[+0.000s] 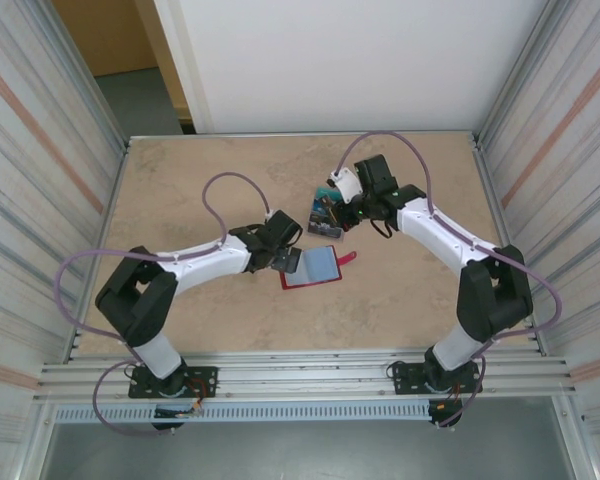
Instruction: Take the credit cards out of the card holder
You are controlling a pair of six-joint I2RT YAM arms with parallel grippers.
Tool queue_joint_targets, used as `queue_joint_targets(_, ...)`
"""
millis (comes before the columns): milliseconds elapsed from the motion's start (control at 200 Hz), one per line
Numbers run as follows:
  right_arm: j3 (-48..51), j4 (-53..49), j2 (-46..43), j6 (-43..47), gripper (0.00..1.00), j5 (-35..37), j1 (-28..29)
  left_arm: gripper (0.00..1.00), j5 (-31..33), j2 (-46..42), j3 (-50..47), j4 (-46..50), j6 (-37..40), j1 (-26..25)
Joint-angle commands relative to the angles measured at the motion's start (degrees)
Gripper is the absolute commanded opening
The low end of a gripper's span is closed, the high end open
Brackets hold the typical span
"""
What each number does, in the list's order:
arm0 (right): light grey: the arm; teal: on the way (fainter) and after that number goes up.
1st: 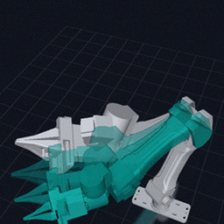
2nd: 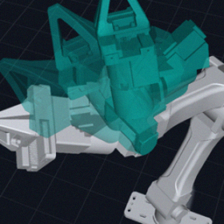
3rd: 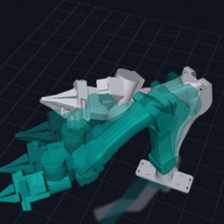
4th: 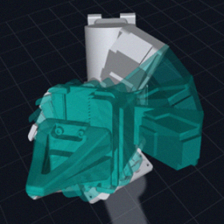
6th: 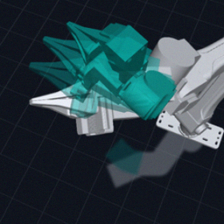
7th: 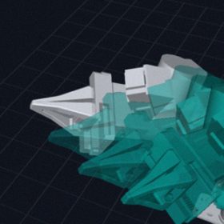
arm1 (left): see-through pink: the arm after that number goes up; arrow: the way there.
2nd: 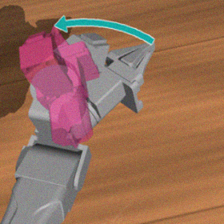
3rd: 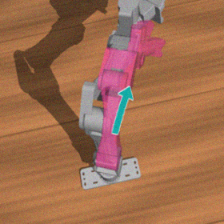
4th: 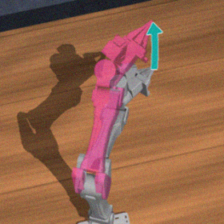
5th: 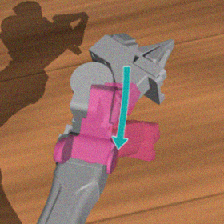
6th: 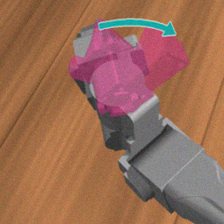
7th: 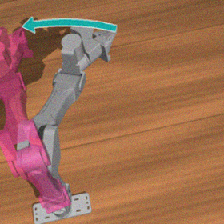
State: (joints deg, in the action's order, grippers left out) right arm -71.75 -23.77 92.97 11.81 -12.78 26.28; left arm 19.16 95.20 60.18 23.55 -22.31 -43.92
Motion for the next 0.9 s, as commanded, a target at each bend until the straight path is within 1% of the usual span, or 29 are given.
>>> queue_joint_targets(0,-2.3,-1.4,2.9,10.6,0.00,2.5,0.3,0.98,0.0,-1.8,-0.9,1.2,-0.7,0.5)
queue_joint_targets(80,-3.5,-1.0,4.2,13.0,0.00,2.3,-0.1,0.99,-0.3,-1.5,-1.6,1.6,-1.7,0.2)
queue_joint_targets(215,-5.4,-1.5,6.0,15.7,0.00,0.0,-1.0,0.99,-1.0,-0.6,-2.5,1.2,-2.9,-0.8)
queue_joint_targets(401,-8.3,-3.9,8.7,17.6,0.00,-1.6,-1.2,0.99,-1.6,2.7,-1.4,0.8,-3.2,-2.0)
queue_joint_targets(601,-8.7,-5.2,10.0,19.3,0.00,-2.1,-1.4,0.99,-0.9,4.3,-1.9,1.3,-3.3,-2.0)
queue_joint_targets(777,-9.4,-6.2,11.0,20.1,0.00,-3.1,-1.6,0.99,-0.4,4.7,-2.6,1.8,-3.3,-0.9)
queue_joint_targets(897,-10.0,-6.9,12.1,20.6,0.00,-2.2,-1.6,0.99,0.3,5.2,-2.5,2.4,-2.7,-0.3)
